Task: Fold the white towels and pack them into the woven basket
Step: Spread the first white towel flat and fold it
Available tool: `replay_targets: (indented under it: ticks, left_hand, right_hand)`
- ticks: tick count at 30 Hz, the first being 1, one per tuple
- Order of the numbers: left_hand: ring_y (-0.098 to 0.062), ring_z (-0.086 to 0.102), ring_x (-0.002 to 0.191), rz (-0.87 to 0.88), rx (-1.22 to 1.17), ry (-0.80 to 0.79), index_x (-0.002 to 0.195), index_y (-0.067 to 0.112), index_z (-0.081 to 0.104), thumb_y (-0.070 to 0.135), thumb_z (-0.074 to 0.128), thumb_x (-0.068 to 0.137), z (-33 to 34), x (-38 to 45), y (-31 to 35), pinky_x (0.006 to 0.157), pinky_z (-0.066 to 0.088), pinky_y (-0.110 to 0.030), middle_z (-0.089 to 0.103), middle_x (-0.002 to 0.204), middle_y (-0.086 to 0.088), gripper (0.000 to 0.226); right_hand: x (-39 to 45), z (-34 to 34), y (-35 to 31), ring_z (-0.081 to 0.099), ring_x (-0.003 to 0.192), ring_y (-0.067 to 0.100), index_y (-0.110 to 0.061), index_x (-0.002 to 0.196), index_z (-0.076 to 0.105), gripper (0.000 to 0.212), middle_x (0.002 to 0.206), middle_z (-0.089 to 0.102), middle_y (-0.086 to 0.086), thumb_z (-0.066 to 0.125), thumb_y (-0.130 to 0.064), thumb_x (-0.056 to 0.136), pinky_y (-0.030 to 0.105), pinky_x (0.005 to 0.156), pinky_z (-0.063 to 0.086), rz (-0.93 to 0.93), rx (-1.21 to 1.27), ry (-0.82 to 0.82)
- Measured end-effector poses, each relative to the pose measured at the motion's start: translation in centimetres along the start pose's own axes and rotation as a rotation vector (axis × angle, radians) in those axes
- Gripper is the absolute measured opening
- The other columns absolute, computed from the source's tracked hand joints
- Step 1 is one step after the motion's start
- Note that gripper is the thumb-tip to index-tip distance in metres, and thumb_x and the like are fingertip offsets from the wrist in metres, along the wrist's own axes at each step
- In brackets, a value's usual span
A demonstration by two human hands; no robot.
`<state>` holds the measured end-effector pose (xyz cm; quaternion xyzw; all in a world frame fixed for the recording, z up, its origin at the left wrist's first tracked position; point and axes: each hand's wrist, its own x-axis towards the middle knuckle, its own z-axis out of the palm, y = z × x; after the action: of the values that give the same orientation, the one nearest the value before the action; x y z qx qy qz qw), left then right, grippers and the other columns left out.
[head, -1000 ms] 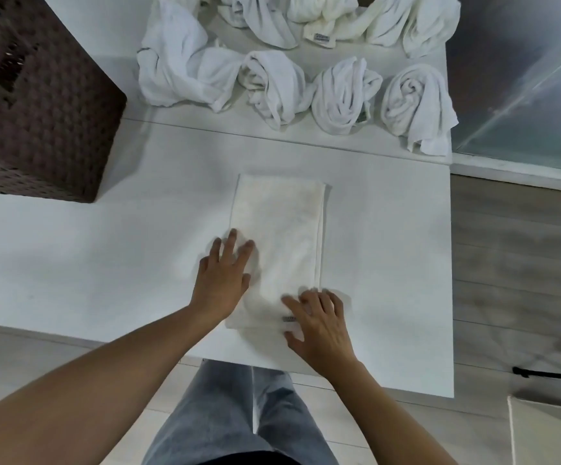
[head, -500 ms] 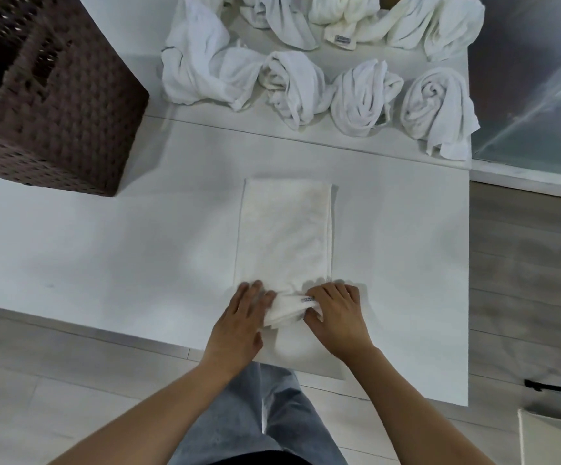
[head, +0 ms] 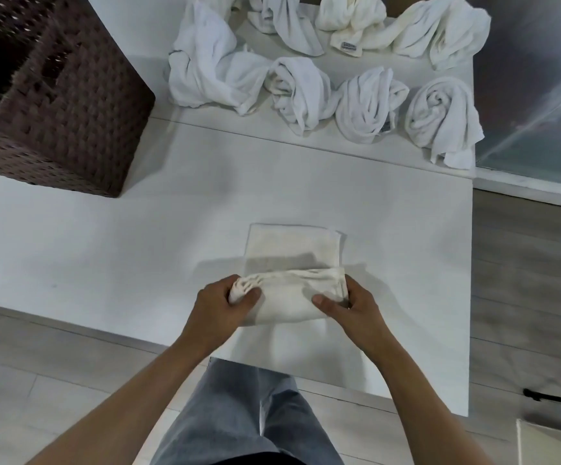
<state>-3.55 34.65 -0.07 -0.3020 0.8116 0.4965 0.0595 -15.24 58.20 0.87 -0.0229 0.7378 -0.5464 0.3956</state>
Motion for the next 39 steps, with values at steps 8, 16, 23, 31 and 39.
replay_targets:
  ticks: [8, 16, 23, 31, 39]
  left_hand:
    - [-0.014, 0.07, 0.077, -0.226, -0.302, 0.004, 0.094, 0.02, 0.072, 0.047, 0.069, 0.089, -0.3, 4.7, 2.0, 0.07, 0.054, -0.029, 0.075, 0.087, 0.002, 0.027]
    - [-0.02, 0.069, 0.092, -0.25, -0.19, 0.01, 0.104, 0.031, 0.061, 0.032, 0.069, 0.091, 1.3, 6.6, -0.5, 0.076, 0.057, -0.041, 0.073, 0.096, 0.004, 0.015]
    - [-0.019, 0.067, 0.082, -0.323, 0.037, 0.159, 0.103, 0.025, 0.057, 0.051, 0.072, 0.085, 2.9, 7.3, -1.6, 0.077, 0.055, -0.038, 0.065, 0.091, 0.013, 0.035]
    - [-0.018, 0.068, 0.088, -0.403, -0.143, 0.079, 0.116, 0.022, 0.056, 0.044, 0.074, 0.087, 2.6, 5.2, -1.7, 0.08, 0.06, -0.042, 0.065, 0.102, 0.009, 0.04]
    - [-0.027, 0.071, 0.096, -0.554, -0.449, -0.047, 0.127, 0.008, 0.059, 0.022, 0.074, 0.09, 2.3, 3.4, -1.8, 0.08, 0.061, -0.041, 0.07, 0.11, -0.01, 0.042]
  right_hand:
    - [3.0, -0.7, 0.4, 0.067, 0.078, 0.017, -0.029, 0.101, 0.072, 0.01, 0.088, 0.075, -0.002, 0.068, -0.038, 0.097, 0.03, 0.072, 0.052, -0.01, -0.063, 0.17]
    - [7.9, 1.1, 1.6, 0.053, 0.061, 0.008, -0.03, 0.09, 0.059, 0.016, 0.07, 0.06, -0.007, 0.06, -0.041, 0.1, 0.022, 0.063, 0.043, -0.051, -0.159, 0.339]
    - [9.8, 2.1, 1.5, 0.062, 0.07, 0.013, -0.023, 0.096, 0.056, 0.028, 0.079, 0.063, -0.009, 0.069, -0.047, 0.091, 0.033, 0.064, 0.048, 0.111, -0.252, 0.532]
    - [6.6, 2.8, 2.1, 0.054, 0.1, 0.026, -0.019, 0.12, 0.048, 0.05, 0.115, 0.05, 0.002, 0.062, -0.057, 0.089, 0.042, 0.085, 0.049, 0.24, -0.383, 0.577]
    - [5.1, 2.0, 2.1, 0.061, 0.091, 0.022, -0.008, 0.113, 0.065, 0.044, 0.102, 0.065, 0.003, 0.067, -0.048, 0.094, 0.034, 0.079, 0.05, 0.391, -0.004, 0.451]
